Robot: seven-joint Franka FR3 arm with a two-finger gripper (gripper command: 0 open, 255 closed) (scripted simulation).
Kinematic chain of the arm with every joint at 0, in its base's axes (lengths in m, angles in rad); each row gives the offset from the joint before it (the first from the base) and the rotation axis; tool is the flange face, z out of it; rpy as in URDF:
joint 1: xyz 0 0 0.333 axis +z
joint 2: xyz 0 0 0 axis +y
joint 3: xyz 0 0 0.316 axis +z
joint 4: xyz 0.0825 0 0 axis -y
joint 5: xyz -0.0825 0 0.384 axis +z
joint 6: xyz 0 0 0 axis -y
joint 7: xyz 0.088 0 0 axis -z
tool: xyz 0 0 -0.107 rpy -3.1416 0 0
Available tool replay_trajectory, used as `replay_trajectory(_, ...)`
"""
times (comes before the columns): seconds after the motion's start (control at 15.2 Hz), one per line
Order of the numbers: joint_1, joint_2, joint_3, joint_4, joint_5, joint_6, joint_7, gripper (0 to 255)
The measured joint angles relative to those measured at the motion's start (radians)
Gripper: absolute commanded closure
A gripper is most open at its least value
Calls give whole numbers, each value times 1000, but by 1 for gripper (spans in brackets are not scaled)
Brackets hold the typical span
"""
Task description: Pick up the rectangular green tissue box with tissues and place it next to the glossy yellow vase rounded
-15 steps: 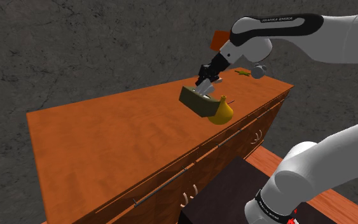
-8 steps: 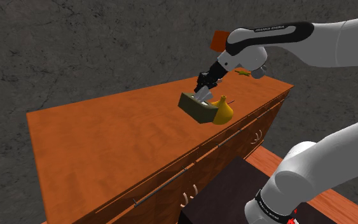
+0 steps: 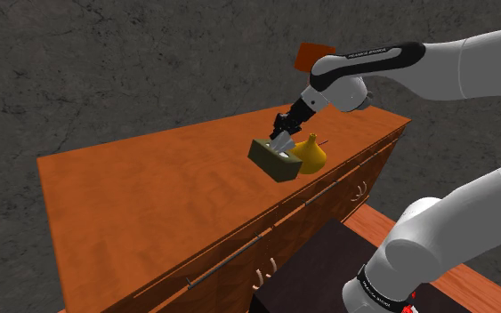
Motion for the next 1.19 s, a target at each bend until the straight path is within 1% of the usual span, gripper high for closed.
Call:
replay_trajectory(0.59,26,53,-18,-66,70,101,-90,255)
replay_trajectory(0.92,45,91,-30,-94,122,154,-150,255)
replay_trajectory(1.19,64,131,-41,-112,177,198,-209,255)
